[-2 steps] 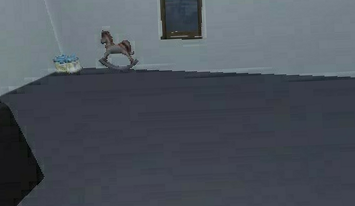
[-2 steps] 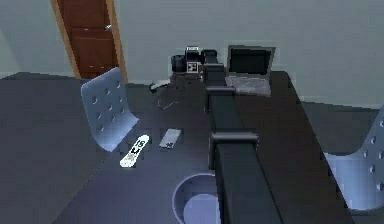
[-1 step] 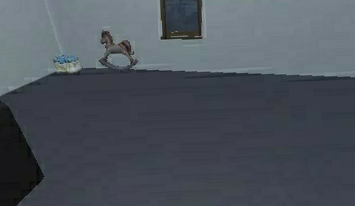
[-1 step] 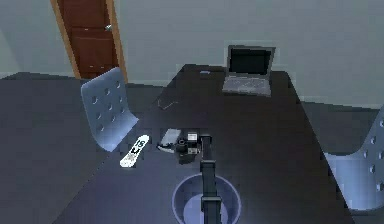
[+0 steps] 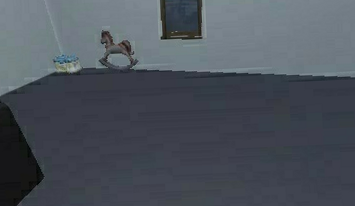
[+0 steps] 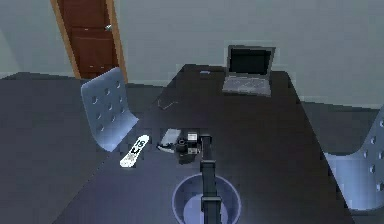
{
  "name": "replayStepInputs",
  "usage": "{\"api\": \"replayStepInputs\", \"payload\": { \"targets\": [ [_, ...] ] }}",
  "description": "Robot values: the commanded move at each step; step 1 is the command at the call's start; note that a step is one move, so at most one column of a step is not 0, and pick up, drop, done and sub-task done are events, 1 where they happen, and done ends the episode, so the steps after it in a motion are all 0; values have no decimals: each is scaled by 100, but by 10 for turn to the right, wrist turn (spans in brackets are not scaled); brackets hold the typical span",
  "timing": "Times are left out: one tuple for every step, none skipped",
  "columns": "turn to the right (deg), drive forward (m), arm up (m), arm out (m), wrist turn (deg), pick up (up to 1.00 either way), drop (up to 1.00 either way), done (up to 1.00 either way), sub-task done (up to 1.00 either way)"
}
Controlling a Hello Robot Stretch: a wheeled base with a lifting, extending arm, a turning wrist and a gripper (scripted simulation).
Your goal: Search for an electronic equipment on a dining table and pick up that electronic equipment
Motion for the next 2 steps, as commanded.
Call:
{"api": "replayStepInputs", "payload": {
  "targets": [
    [0,0,10,0,0,0,0,0,0],
    [0,0,0,0,0,0,0,100,0]
  ]
}}
